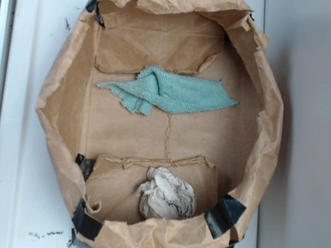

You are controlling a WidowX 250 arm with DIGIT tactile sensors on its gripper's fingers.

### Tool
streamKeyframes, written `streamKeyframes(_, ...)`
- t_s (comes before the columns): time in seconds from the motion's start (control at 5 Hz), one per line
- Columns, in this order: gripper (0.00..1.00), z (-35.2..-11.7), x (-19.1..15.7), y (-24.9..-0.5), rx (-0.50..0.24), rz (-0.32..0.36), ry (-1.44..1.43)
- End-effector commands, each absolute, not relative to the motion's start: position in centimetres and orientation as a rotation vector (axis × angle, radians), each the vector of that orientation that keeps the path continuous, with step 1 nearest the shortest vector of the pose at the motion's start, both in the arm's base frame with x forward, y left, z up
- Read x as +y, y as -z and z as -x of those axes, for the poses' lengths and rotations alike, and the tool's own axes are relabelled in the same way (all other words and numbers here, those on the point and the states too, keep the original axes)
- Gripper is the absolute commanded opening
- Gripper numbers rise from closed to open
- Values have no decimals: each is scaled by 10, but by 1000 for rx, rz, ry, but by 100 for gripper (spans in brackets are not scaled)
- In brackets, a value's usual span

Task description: Grab the blue cloth.

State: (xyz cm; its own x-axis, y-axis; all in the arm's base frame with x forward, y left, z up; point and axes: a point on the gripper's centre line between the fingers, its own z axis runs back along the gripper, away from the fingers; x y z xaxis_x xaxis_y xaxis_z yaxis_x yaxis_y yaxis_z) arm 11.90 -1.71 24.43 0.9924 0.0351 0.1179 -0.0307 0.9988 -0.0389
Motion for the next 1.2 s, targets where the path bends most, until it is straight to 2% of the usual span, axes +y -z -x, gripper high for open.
streamKeyframes(0.0, 100, -119, -17, -244, -119, 37, -33)
streamKeyframes(0.2, 100, -169, -9, -243, -137, 68, 10)
streamKeyframes(0.6, 100, -270, 82, -231, -172, 45, 33)
streamKeyframes(1.0, 100, -270, 82, -231, -172, 45, 33)
